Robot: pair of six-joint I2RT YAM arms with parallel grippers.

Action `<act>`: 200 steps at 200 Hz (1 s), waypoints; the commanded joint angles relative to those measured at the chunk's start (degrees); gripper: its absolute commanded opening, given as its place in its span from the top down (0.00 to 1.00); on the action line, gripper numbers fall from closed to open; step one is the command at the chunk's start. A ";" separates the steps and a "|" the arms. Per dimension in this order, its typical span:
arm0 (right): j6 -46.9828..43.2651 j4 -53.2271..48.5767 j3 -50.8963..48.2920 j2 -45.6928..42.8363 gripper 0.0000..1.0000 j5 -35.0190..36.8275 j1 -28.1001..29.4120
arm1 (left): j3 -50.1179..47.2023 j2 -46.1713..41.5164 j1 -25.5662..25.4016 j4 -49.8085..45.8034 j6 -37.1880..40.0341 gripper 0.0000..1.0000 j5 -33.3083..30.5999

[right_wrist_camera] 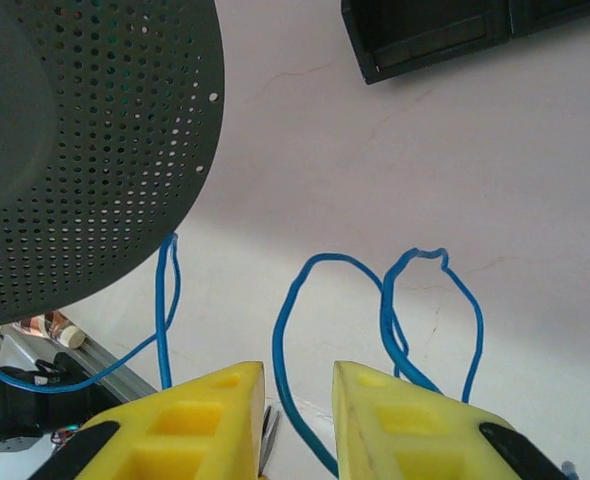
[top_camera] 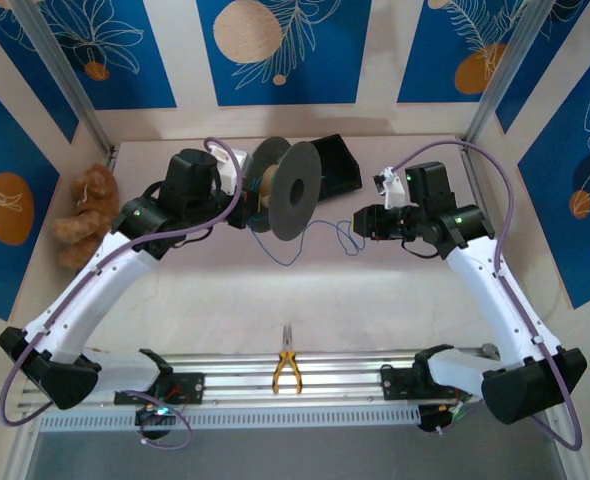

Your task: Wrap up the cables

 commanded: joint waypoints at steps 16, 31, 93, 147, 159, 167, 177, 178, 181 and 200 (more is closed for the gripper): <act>-2.06 -1.68 0.39 0.74 0.73 2.10 0.96 | 3.80 -0.24 0.44 4.13 -1.89 1.00 3.23; -2.29 -1.86 0.21 0.92 0.72 2.66 1.03 | 3.82 -0.19 0.43 4.32 -2.23 1.00 3.85; -3.24 -2.06 -1.67 1.97 0.81 4.79 0.83 | 4.73 0.09 0.40 4.50 -3.80 1.00 6.97; 2.34 -0.98 -2.35 2.34 1.00 14.35 -3.81 | 7.20 0.51 0.63 1.50 -2.69 1.00 11.89; 5.36 -0.85 -2.06 2.36 1.00 19.42 -5.31 | 7.85 0.42 0.72 -0.44 -1.43 1.00 11.90; 7.04 -0.80 -1.71 2.61 1.00 23.27 -5.93 | 8.03 0.36 0.80 -1.54 -0.69 1.00 11.90; 9.19 -1.15 -0.87 3.43 1.00 28.44 -6.34 | 8.03 0.05 0.85 -2.70 0.27 1.00 12.27; 9.46 -1.20 -0.81 3.53 1.00 28.67 -6.35 | 8.04 0.07 0.82 -2.79 0.37 1.00 12.30; 10.10 -1.48 -0.43 3.93 1.00 30.06 -6.61 | 7.98 0.00 0.79 -3.06 0.62 1.00 12.48; 13.91 -2.85 1.87 6.53 1.00 35.76 -8.20 | 7.23 -0.41 0.79 -4.81 2.03 1.00 13.72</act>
